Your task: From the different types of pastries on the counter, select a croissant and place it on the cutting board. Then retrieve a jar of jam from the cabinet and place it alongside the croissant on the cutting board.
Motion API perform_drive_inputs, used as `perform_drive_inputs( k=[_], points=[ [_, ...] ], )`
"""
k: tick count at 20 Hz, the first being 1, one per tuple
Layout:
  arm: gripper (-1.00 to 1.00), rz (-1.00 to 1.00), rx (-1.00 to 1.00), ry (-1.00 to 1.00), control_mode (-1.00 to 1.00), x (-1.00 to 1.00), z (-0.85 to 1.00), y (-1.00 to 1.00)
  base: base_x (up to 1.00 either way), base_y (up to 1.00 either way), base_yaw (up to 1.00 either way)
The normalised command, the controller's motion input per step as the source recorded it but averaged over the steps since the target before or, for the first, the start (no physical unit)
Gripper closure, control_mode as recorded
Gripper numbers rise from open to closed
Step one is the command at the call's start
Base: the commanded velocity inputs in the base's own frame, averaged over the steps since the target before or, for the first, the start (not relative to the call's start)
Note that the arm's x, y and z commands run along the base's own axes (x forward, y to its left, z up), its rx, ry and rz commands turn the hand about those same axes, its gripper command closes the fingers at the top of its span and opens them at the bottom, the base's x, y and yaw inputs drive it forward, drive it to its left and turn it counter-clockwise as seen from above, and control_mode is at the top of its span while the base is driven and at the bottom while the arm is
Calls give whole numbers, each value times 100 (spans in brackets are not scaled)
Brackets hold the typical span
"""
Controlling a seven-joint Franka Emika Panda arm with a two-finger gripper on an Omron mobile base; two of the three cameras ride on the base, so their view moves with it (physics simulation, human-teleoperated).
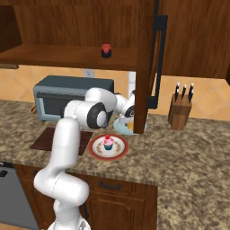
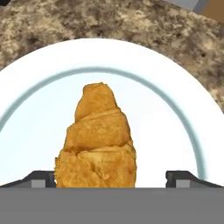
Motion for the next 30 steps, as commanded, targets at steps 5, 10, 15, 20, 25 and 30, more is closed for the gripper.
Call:
perform_drive_inputs(
  k=[5,10,15,20,25,30],
  points=[
    [100,0,0,0,-100,-4,-5,0,0,0,0],
    [100,0,0,-12,-100,-21,66,0,0,0,0],
    [100,0,0,-16,-100,-61,37,0,0,0,0],
    [100,0,0,-10,-100,-65,6,0,0,0,0],
    [100,0,0,-13,-100,-67,4,2,0,0,0],
    [100,0,0,-18,-100,-73,18,11,0,0,0]
  ],
)
